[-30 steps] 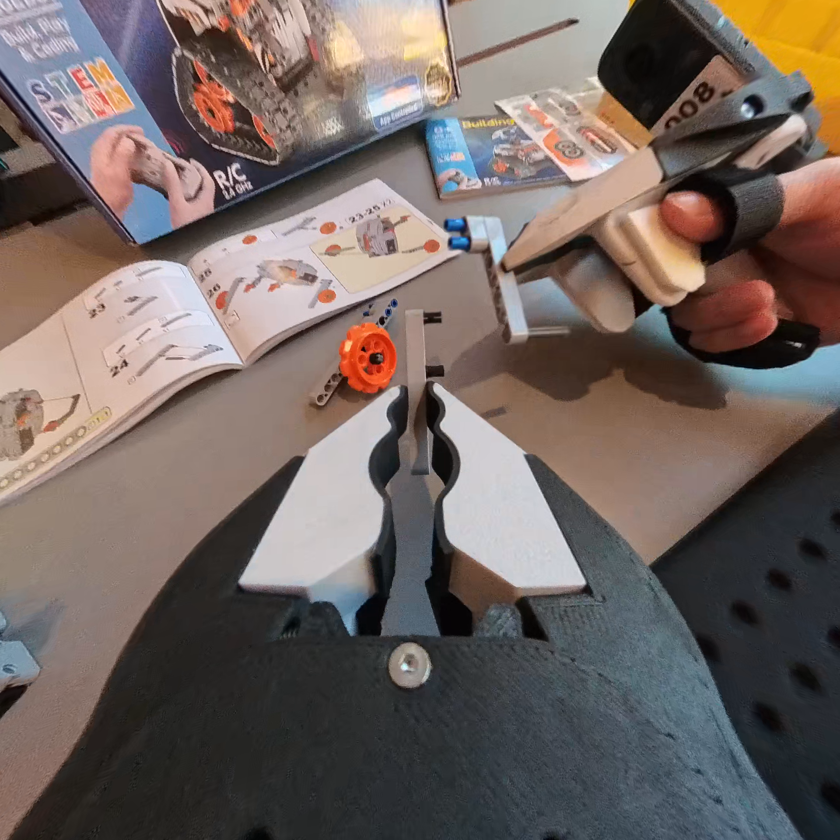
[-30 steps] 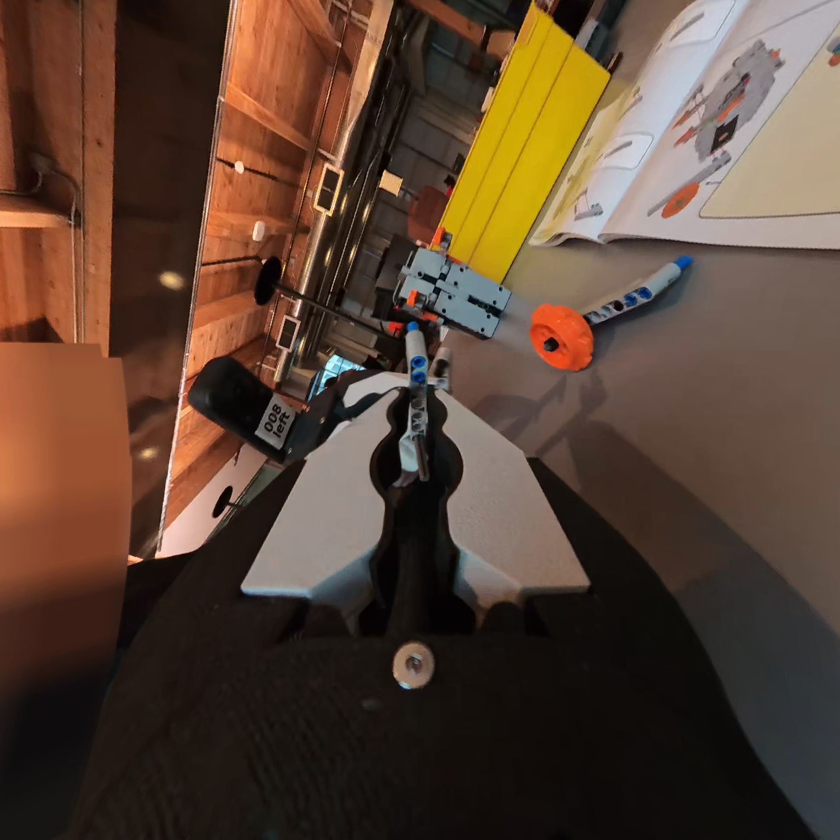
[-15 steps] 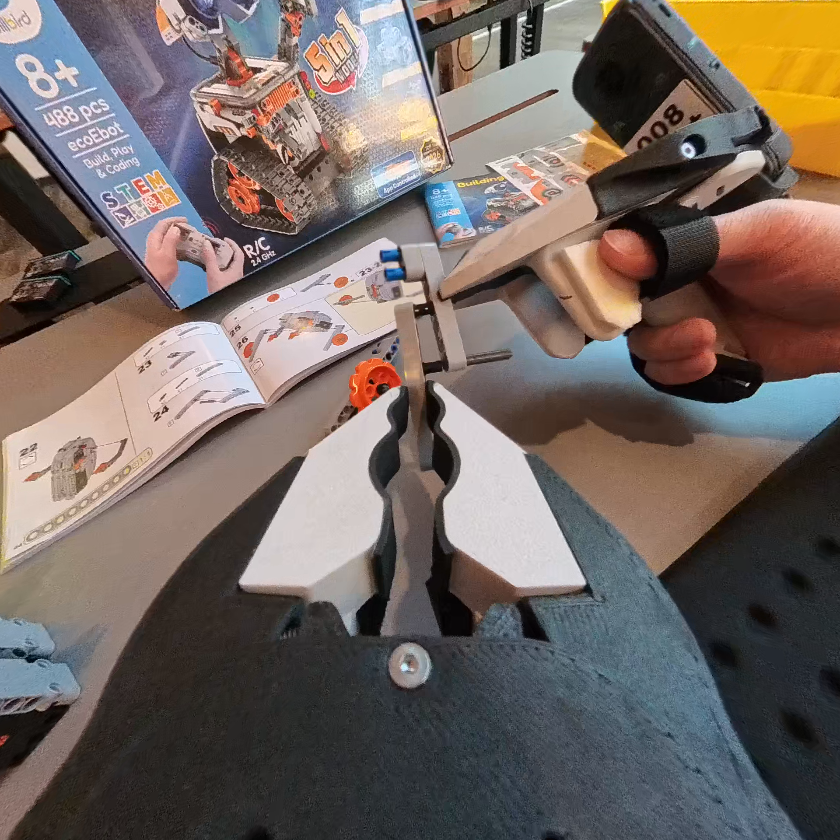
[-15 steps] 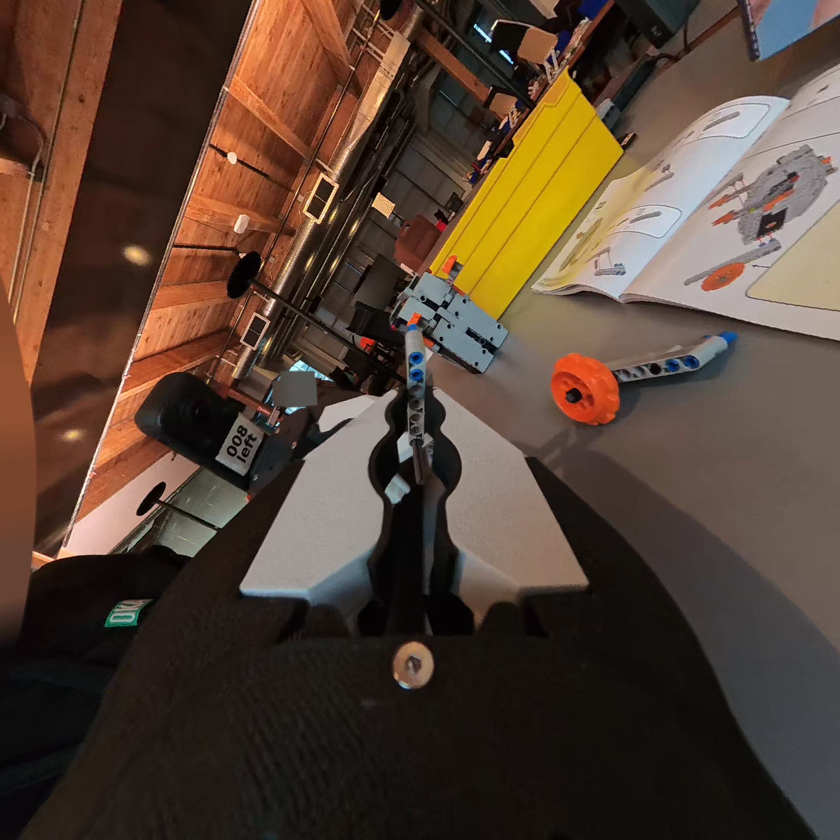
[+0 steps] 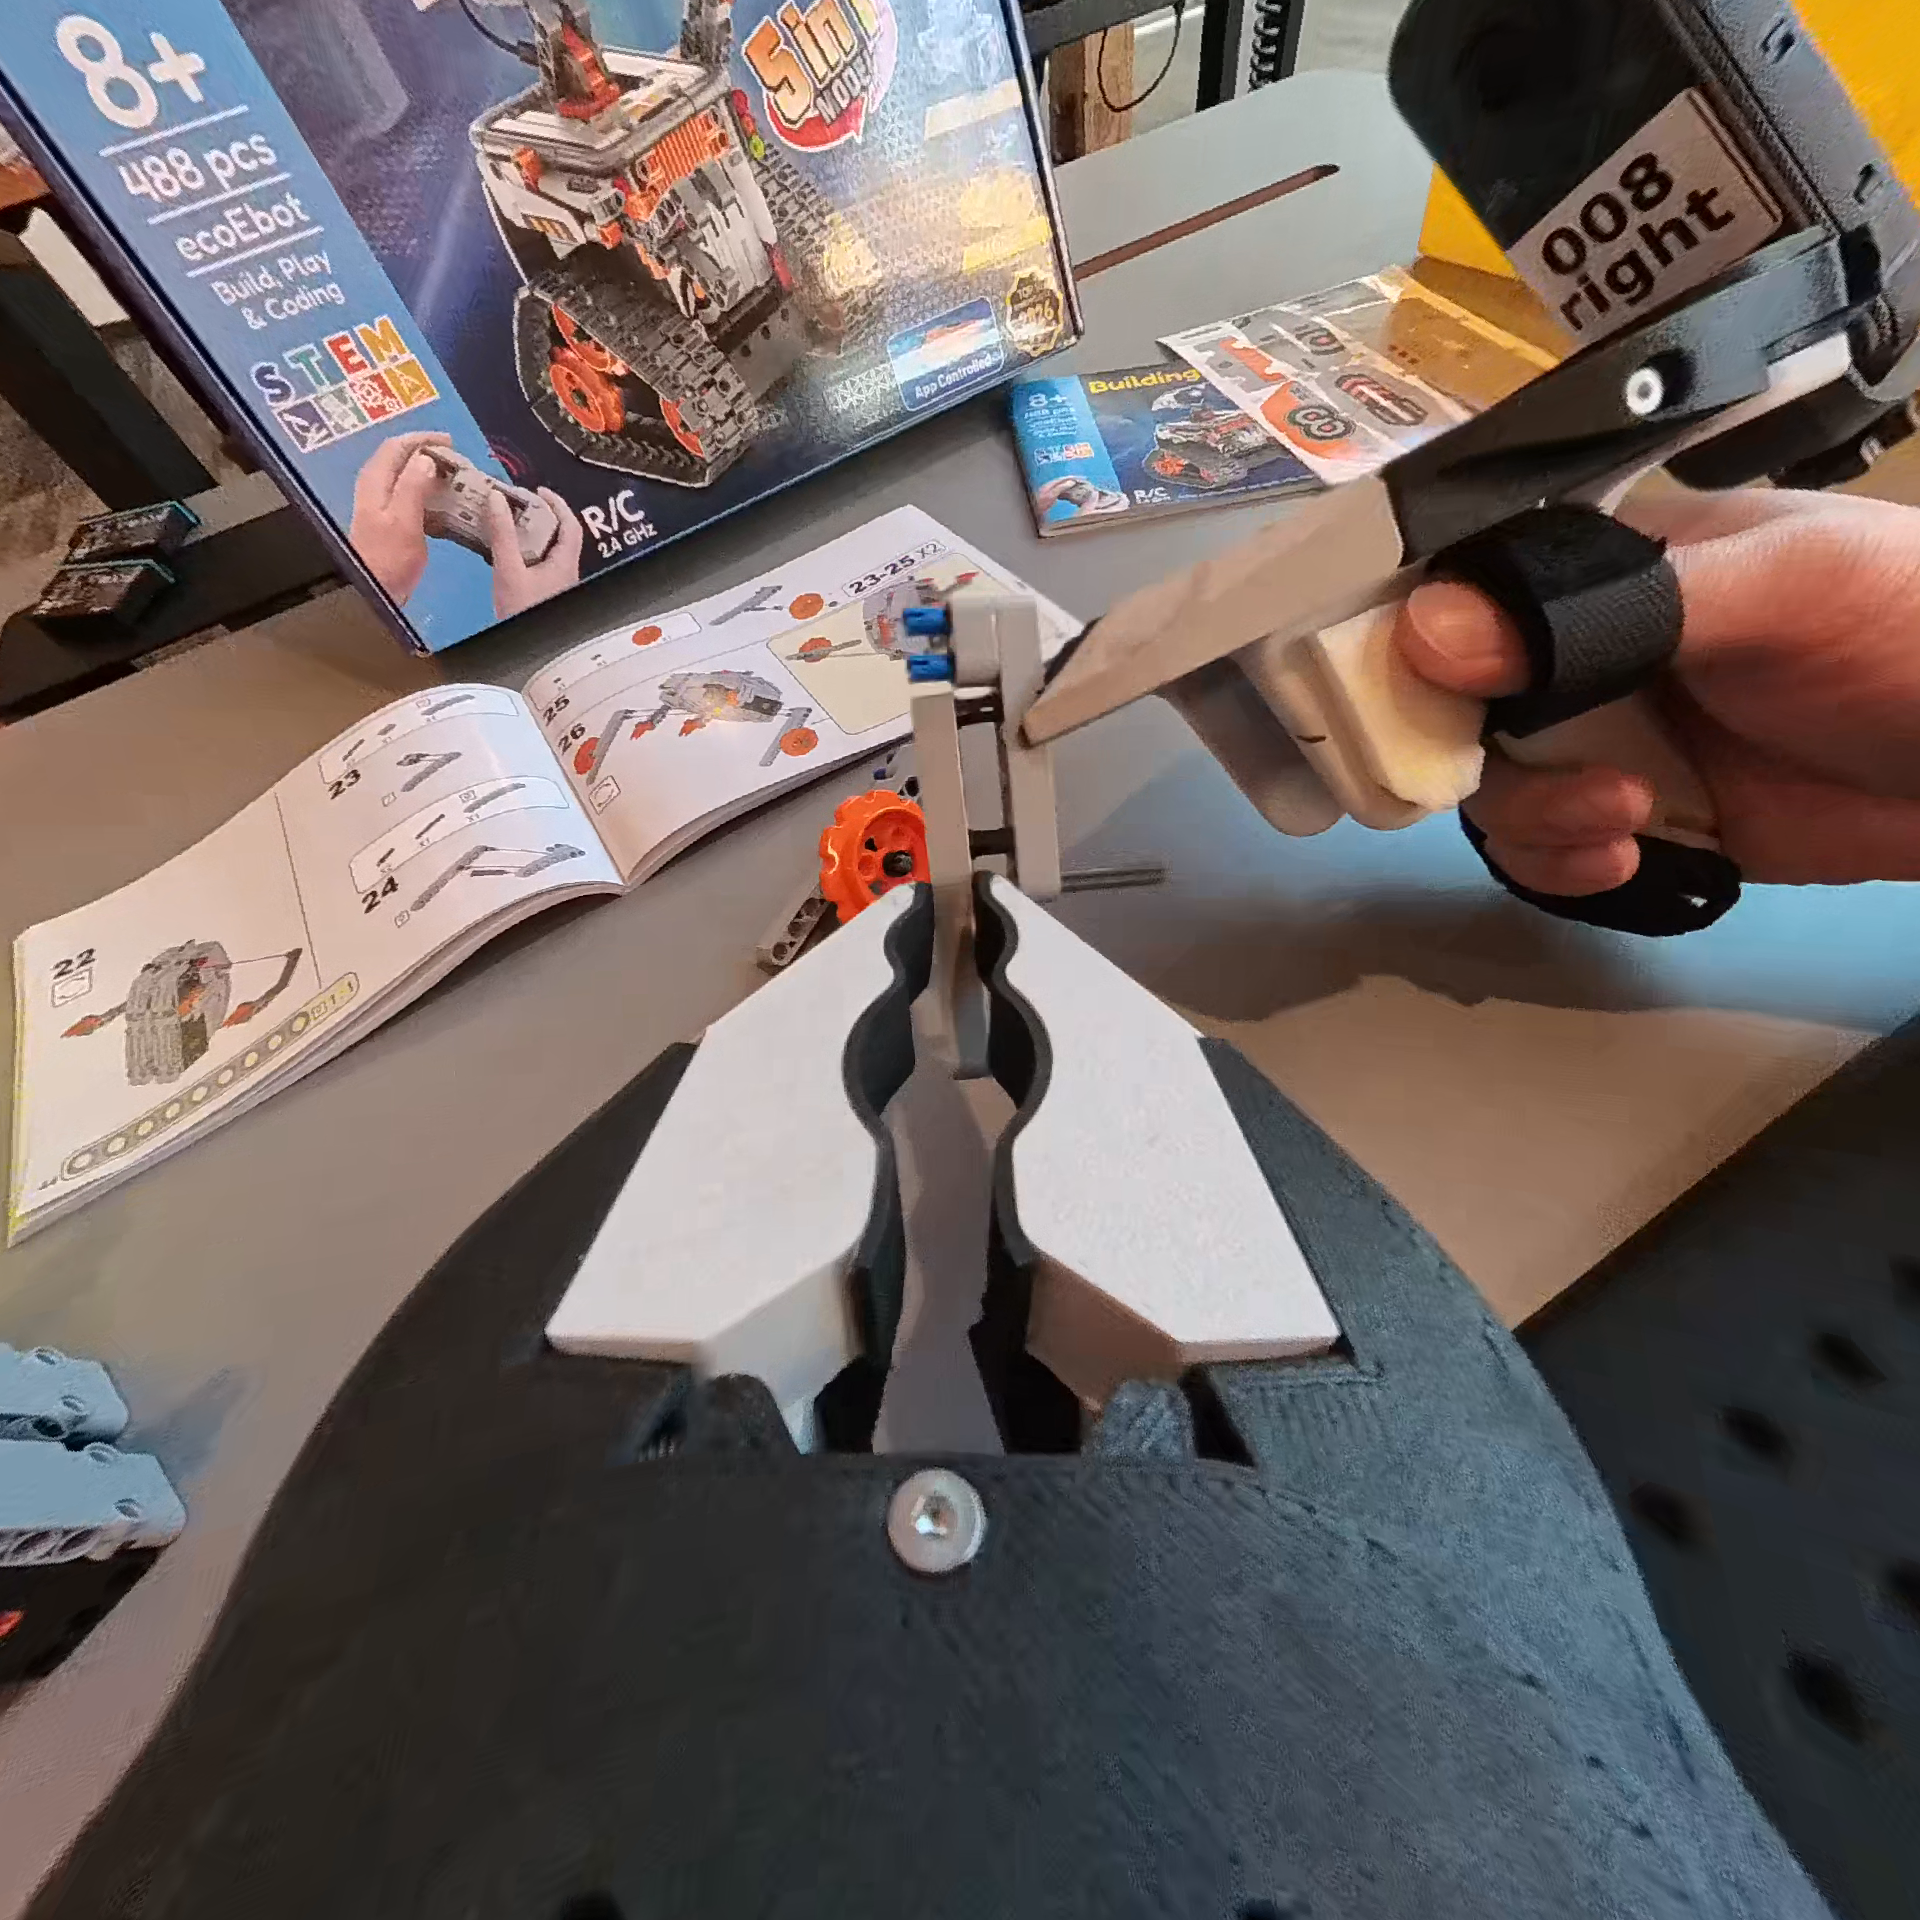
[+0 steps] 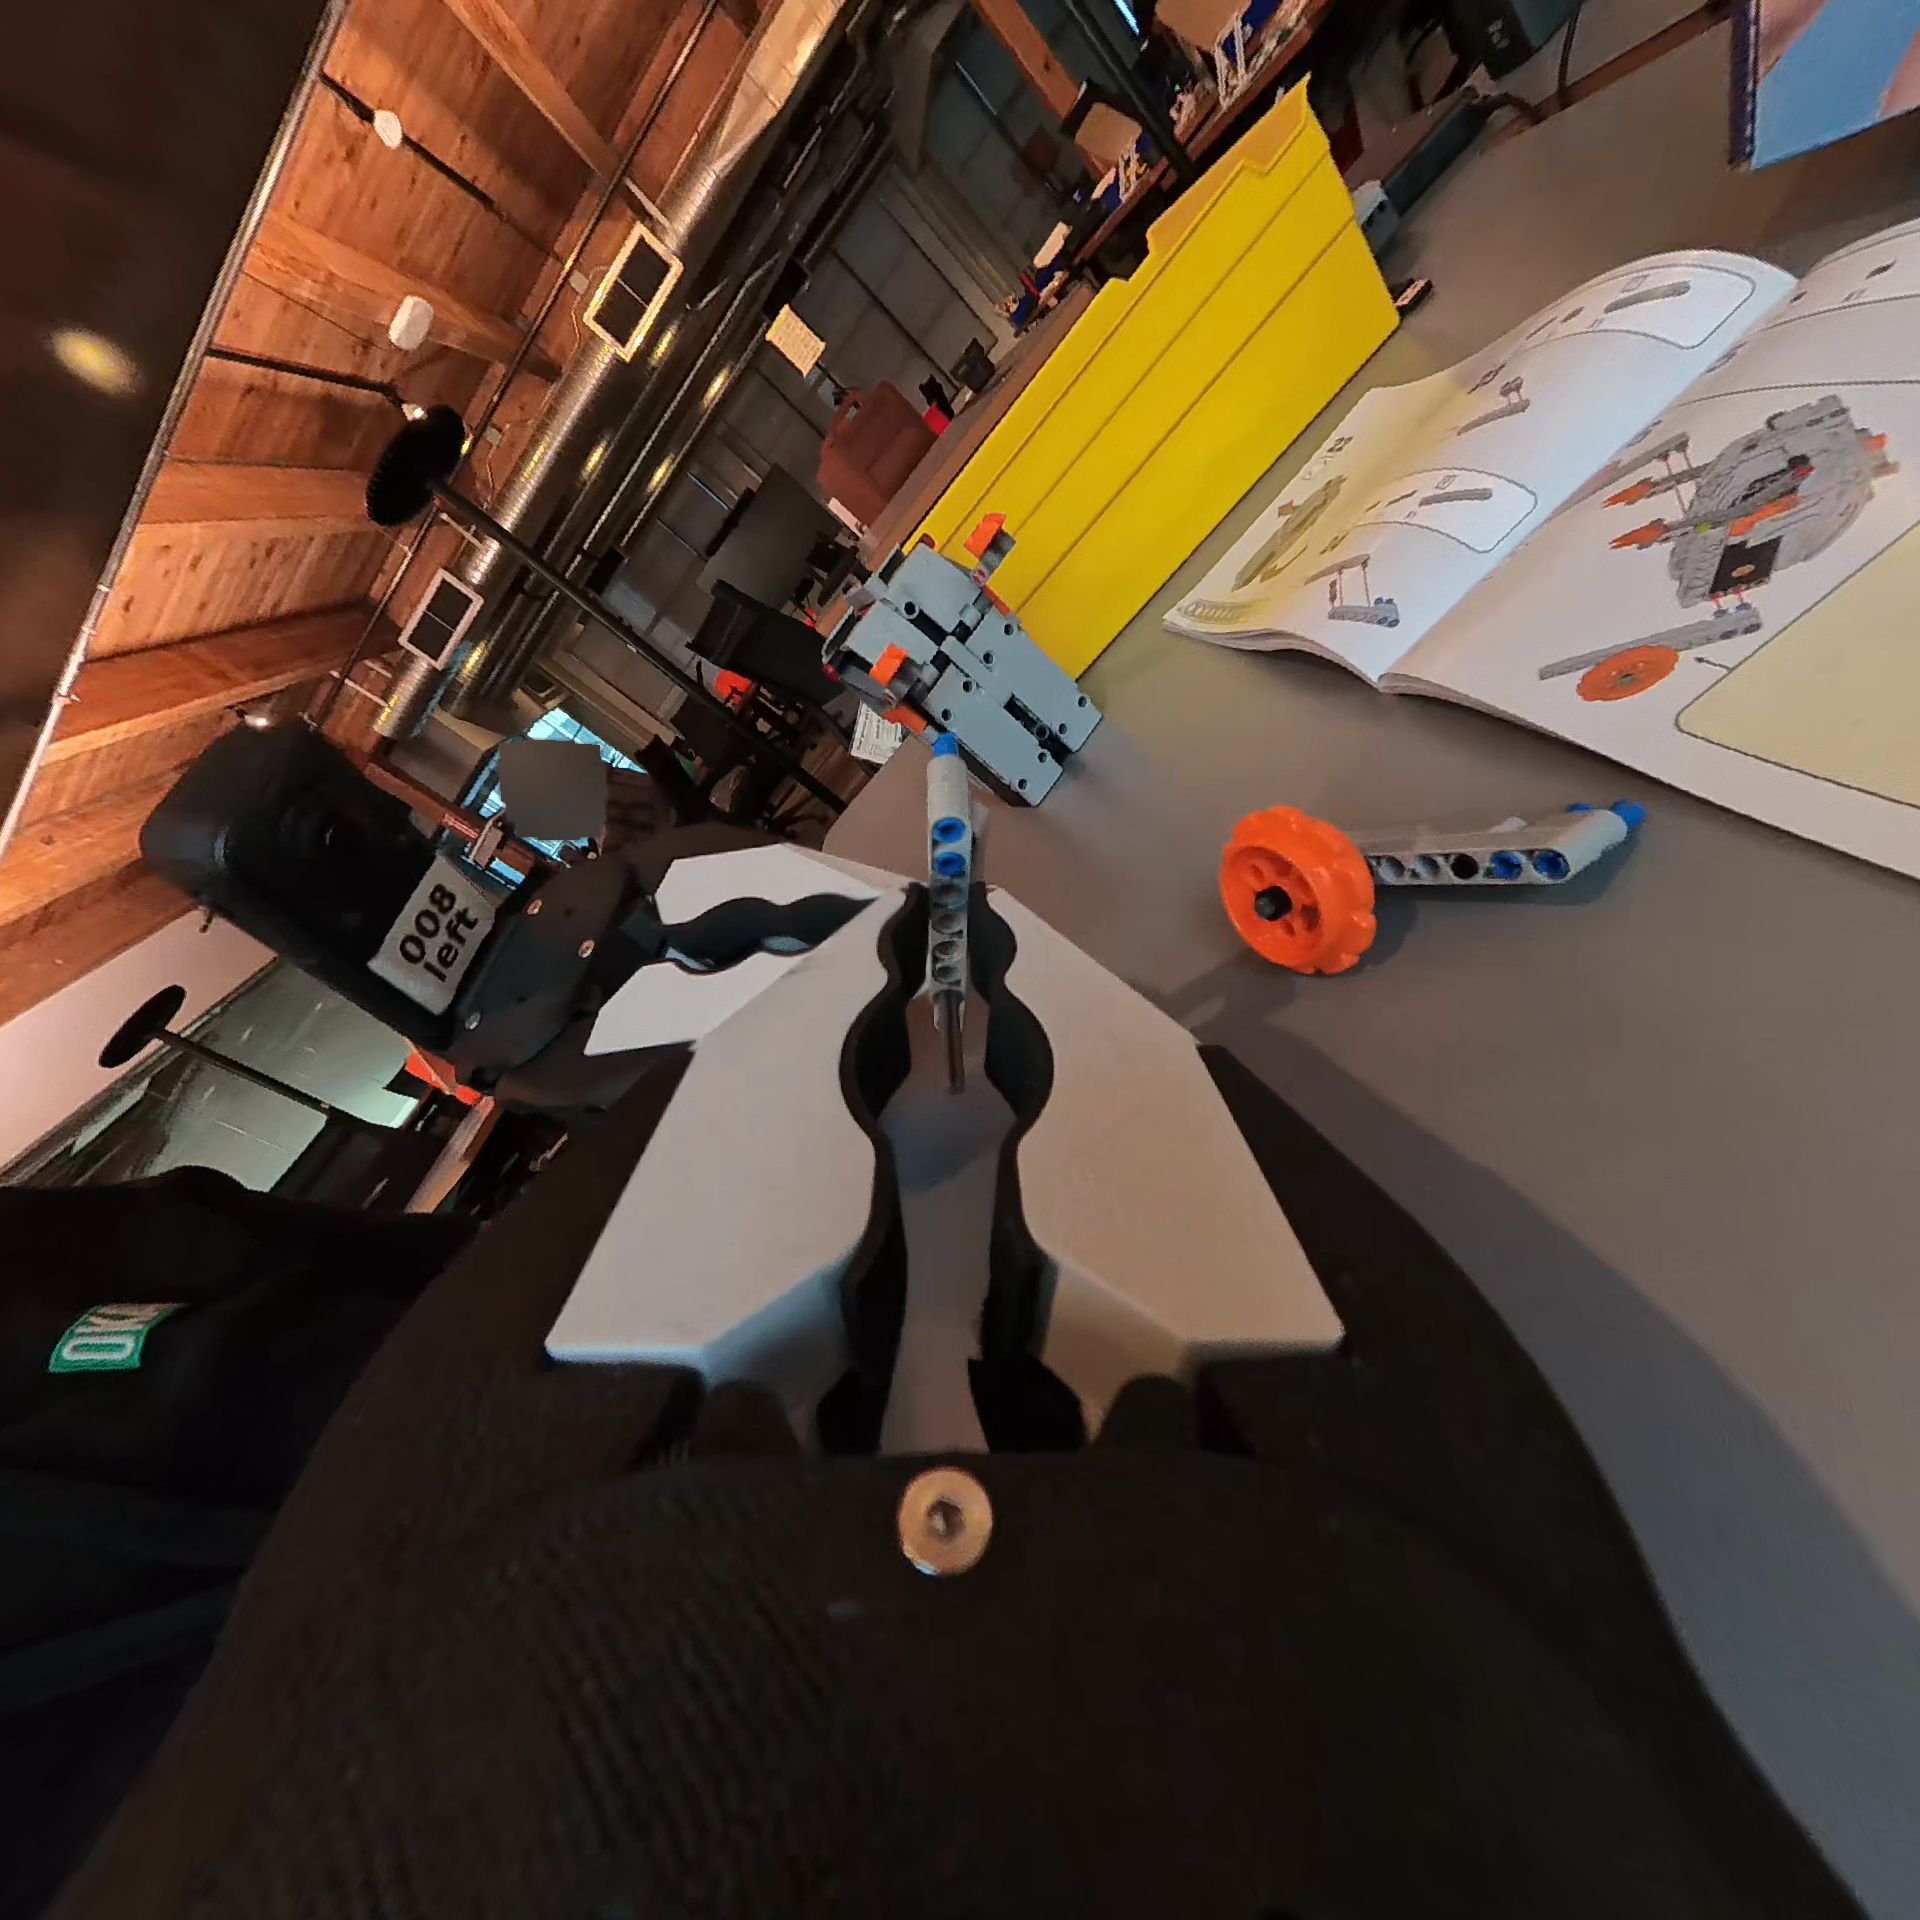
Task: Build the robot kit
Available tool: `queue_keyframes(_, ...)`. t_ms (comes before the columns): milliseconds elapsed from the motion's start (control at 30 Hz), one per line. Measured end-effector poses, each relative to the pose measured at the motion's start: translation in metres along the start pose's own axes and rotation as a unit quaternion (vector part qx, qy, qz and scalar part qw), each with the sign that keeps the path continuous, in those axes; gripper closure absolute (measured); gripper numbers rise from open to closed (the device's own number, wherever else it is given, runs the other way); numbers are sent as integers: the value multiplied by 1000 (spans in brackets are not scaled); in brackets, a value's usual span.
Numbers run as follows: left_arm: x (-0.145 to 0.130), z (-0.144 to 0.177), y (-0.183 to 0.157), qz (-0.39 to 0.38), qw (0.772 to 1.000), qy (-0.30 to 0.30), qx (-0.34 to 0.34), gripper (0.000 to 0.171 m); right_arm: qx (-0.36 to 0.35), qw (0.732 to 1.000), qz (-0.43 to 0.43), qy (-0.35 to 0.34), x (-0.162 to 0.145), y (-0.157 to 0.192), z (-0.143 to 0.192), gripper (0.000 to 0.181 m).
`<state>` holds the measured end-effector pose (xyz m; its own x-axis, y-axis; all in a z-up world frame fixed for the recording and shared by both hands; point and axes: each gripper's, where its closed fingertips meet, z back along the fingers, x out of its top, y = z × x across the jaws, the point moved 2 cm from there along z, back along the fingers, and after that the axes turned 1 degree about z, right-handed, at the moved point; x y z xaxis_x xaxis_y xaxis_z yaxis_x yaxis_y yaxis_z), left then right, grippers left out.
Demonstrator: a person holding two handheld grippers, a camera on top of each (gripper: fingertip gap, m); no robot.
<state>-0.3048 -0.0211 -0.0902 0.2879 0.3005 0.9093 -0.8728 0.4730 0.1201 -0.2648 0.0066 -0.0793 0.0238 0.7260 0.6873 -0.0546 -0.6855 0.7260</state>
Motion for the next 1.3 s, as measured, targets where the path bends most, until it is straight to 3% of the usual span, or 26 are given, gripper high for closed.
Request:
queue_keyframes(467,1,0,-7,-88,996,-1,30,165,15,999,-33,-15,0,-2,-3,175)
queue_keyframes(900,-2,-2,-8,-114,992,11,44,165,-9,996,-74,-50,-1,-9,-12,173)
queue_keyframes(967,-3,-4,-18,-110,994,10,13,165,2,996,-79,-36,-6,-5,-18,175)
queue_keyframes(1133,-6,-6,-16,-130,991,20,33,165,-40,999,-26,-15,-8,-7,-23,176)
queue_keyframes(1300,-10,-9,-16,-114,993,32,25,165,-22,997,-70,-17,-10,-11,-23,176)
